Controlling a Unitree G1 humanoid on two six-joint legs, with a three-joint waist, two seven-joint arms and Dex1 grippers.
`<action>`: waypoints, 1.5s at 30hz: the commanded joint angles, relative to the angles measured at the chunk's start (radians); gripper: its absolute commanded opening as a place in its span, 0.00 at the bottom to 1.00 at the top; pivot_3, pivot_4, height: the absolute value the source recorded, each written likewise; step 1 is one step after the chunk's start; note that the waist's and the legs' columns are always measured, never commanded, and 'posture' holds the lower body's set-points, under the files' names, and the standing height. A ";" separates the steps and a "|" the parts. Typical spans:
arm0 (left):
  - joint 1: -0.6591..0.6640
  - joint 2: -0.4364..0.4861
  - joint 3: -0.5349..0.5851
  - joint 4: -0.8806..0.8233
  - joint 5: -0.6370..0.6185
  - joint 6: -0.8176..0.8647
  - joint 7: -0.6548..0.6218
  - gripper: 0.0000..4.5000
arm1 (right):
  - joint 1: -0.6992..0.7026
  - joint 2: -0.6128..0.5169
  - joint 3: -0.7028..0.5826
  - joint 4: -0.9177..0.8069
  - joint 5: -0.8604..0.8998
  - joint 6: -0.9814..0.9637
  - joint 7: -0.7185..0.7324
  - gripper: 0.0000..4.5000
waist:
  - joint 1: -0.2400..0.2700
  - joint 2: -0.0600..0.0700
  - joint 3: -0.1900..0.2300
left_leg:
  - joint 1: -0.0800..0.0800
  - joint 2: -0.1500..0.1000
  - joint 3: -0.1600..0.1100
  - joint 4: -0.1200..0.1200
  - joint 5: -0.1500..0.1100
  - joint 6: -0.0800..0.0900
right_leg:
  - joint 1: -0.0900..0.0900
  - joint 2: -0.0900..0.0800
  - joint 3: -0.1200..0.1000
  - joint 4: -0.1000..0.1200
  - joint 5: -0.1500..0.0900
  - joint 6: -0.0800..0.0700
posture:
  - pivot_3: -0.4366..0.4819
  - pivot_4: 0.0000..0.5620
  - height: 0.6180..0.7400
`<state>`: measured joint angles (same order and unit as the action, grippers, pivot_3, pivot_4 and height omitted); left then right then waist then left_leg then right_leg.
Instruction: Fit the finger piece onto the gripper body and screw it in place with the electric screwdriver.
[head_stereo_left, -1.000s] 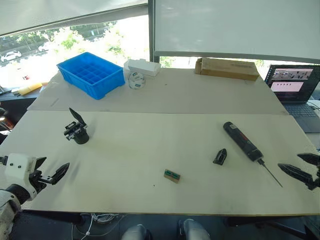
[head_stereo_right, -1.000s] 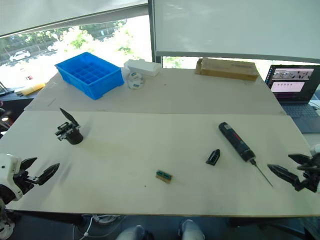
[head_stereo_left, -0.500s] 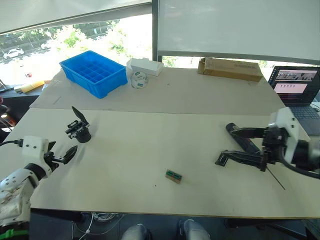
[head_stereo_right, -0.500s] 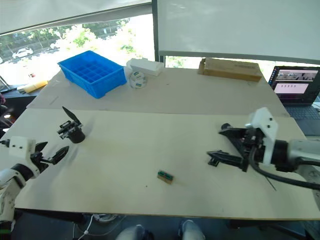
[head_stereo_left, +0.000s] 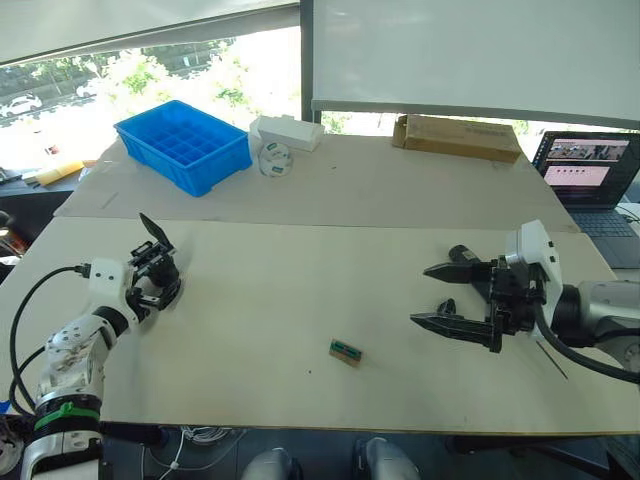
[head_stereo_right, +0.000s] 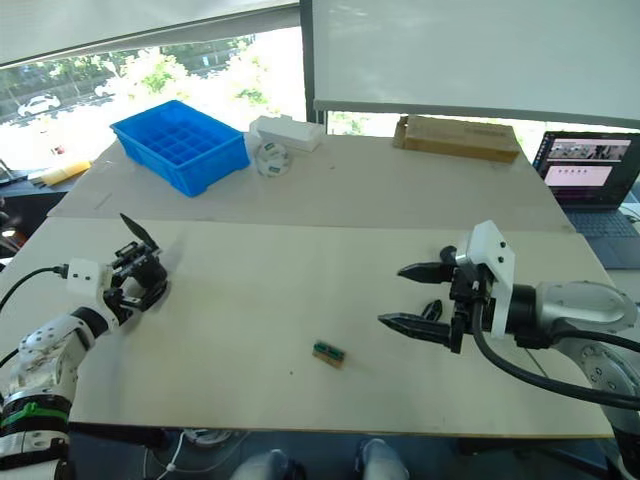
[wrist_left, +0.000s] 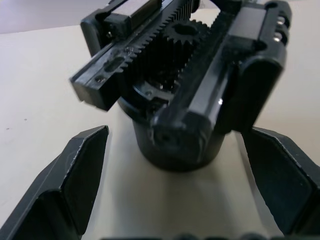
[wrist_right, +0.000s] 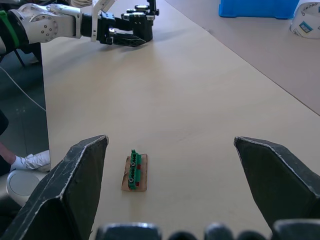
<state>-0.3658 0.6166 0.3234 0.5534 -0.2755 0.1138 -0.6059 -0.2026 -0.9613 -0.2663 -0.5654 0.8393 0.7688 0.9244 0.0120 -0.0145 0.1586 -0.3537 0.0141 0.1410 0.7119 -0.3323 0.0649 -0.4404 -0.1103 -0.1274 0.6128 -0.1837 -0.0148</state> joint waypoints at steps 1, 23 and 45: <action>-0.035 -0.004 -0.012 0.037 0.022 -0.048 0.010 1.00 | 0.002 0.006 -0.019 -0.038 0.022 0.001 -0.021 0.99 | 0.000 0.000 0.000 | 0.000 0.000 0.000 0.000 0.000 0.000 | 0.000 0.000 0.000 0.000 0.000 0.000 | 0.48 0.27 0.98; 0.181 -0.411 -0.077 -0.904 0.022 0.440 0.601 0.52 | 0.021 0.097 0.056 -0.086 0.014 -0.008 -0.129 1.00 | 0.003 -0.009 0.004 | -0.003 -0.001 -0.004 0.003 0.000 0.001 | 0.002 0.000 0.003 -0.002 0.003 0.004 | 0.48 0.27 0.98; 0.128 -0.562 -0.245 -0.681 0.173 0.259 0.656 0.83 | 0.006 0.118 0.092 -0.087 -0.022 -0.010 -0.166 1.00 | 0.010 -0.009 0.004 | -0.001 0.000 -0.002 0.003 0.000 0.001 | 0.002 0.002 0.003 -0.001 0.003 0.003 | 0.48 0.27 0.98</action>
<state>-0.2526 0.0407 0.0784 -0.0700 -0.0856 0.3792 0.0844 -0.1876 -0.8426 -0.1623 -0.6208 0.8085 0.7683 0.7601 0.0216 -0.0238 0.1629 -0.3550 0.0136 0.1387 0.7145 -0.3319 0.0654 -0.4389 -0.1083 -0.1243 0.6115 -0.1808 -0.0120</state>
